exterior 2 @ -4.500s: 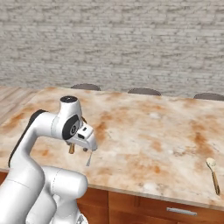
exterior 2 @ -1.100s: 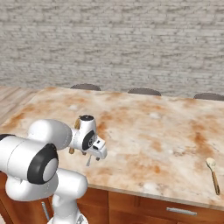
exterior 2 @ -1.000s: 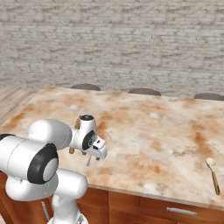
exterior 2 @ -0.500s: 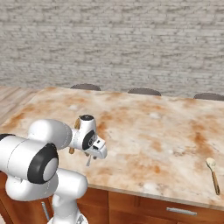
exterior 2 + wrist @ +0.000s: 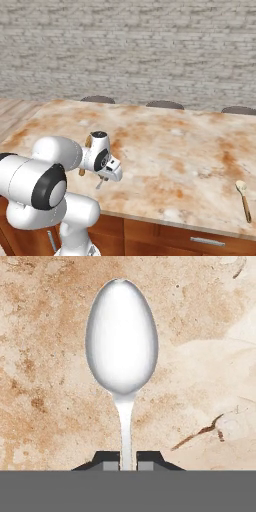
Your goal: Organize the utensils by type. Pick up the wooden spoons from the counter and place them in the open cabinet. Then pick up the metallic utensils from the counter and place them in the open drawer.
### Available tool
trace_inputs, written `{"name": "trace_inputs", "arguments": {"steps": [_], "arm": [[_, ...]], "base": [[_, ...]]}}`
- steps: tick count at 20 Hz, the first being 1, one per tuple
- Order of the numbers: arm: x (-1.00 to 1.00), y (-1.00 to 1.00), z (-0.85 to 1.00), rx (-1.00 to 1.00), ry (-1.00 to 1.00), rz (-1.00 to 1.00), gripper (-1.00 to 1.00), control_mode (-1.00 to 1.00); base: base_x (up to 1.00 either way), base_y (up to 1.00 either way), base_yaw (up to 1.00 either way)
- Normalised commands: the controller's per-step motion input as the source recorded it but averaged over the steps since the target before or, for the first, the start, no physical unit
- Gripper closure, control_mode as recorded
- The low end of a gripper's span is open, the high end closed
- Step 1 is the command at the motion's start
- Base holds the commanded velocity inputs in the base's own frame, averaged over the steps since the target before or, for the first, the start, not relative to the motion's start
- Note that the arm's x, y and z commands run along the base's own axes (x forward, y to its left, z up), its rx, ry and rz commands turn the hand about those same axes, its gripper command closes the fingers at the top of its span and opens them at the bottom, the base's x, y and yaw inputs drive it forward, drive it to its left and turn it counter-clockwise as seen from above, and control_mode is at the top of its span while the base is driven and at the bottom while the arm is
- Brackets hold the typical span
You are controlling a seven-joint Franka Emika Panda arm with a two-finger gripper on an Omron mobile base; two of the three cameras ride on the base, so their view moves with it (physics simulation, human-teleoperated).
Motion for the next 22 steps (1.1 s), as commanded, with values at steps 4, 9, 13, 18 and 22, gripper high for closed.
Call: {"name": "trace_inputs", "arguments": {"steps": [4, 9, 13, 18, 22], "arm": [[0.0, -0.01, -0.21, 0.0, 0.04, 0.0, 1.0, -1.0], [0.01, -0.46, -1.0, 0.0, 0.01, 0.0, 1.0, -1.0], [0.02, -0.63, -1.0, -0.02, -0.01, 0.01, 1.0, -1.0], [-0.25, -0.25, -0.72, -0.22, -0.34, 0.01, 1.0, -1.0], [-0.63, 0.0, -0.05, -0.23, -0.72, 0.11, 1.0, -1.0]], "base": [[0.0, 0.0, 0.0], [0.0, 0.0, 0.0], [0.0, 0.0, 0.0], [0.0, 0.0, 0.0], [0.0, 0.0, 0.0]]}}
